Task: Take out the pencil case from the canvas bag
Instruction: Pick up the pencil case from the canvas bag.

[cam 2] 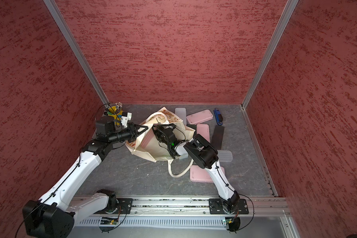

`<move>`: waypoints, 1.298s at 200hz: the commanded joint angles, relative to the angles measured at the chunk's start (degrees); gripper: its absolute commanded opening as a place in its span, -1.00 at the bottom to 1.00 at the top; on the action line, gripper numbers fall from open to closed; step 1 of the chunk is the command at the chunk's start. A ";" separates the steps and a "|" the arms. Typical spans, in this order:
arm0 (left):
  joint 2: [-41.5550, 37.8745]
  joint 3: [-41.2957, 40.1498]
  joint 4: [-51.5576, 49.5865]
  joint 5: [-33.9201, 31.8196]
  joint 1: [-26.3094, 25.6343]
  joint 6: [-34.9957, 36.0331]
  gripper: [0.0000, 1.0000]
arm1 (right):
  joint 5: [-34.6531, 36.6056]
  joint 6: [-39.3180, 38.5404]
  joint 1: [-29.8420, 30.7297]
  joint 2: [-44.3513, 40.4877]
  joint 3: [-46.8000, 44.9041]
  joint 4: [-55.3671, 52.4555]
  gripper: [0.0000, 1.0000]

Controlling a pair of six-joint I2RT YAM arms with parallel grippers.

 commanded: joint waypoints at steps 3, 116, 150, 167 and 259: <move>-0.43 -0.33 1.51 2.25 -0.52 -1.48 -0.99 | -0.92 -0.38 -0.49 0.41 2.04 -0.63 -0.18; -0.04 -0.79 0.62 -1.26 0.50 -0.80 -0.99 | -0.97 0.50 -0.17 -6.23 -5.42 3.64 -0.71; 0.55 -0.71 1.18 -1.62 0.96 -1.23 -1.00 | -0.20 -0.02 -0.18 -9.27 -8.03 4.54 -0.77; 0.51 -0.87 1.17 -1.88 1.29 -1.33 -0.99 | 0.30 -1.09 -0.22 -11.16 -9.10 4.59 -0.79; -0.13 -1.93 1.52 -2.58 2.55 -1.95 -0.99 | 3.13 -3.16 -0.21 -18.07 -15.39 6.22 -0.89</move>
